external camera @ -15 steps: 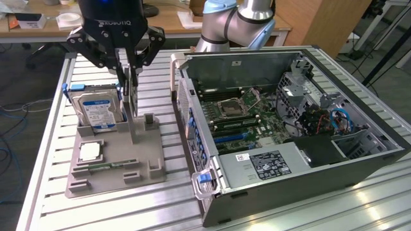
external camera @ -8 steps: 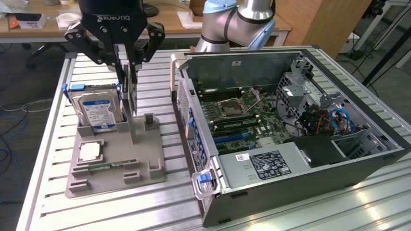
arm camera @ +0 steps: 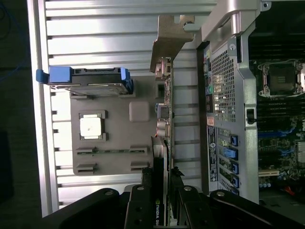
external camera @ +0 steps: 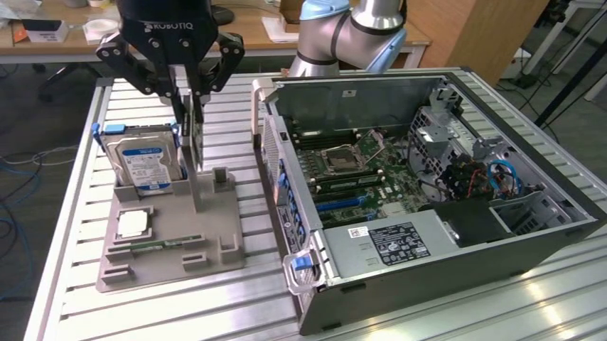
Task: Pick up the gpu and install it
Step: 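Pick up the gpu and move the gpu toward the slot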
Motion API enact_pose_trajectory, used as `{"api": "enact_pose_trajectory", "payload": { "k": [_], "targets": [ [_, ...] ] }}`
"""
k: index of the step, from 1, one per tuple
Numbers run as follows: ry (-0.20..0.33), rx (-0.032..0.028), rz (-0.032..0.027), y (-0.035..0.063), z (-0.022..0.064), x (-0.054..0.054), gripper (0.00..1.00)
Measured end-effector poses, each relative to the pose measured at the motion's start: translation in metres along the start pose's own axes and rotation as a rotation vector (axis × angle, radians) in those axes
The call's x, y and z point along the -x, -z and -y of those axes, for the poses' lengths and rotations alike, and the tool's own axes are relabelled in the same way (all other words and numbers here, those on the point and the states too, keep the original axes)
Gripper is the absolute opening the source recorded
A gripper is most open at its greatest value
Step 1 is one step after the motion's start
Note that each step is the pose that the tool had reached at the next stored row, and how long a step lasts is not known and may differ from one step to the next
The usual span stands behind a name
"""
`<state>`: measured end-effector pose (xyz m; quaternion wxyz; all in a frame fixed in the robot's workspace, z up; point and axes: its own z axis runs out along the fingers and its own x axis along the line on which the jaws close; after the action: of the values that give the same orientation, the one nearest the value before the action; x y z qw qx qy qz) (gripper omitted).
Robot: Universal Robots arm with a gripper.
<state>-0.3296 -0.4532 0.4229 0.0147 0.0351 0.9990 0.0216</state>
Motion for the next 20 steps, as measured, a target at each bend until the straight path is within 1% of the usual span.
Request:
{"api": "enact_pose_trajectory", "payload": {
  "k": [3,12,20],
  "targets": [
    [0.000,0.0001,0.0000,-0.0001,-0.0001,0.0018,0.26],
    [0.000,0.0002,0.0002,-0.0002,-0.0001,0.0022,0.26],
    [0.000,0.0001,0.0000,-0.0004,-0.0006,0.0089,0.26]
  ]
}}
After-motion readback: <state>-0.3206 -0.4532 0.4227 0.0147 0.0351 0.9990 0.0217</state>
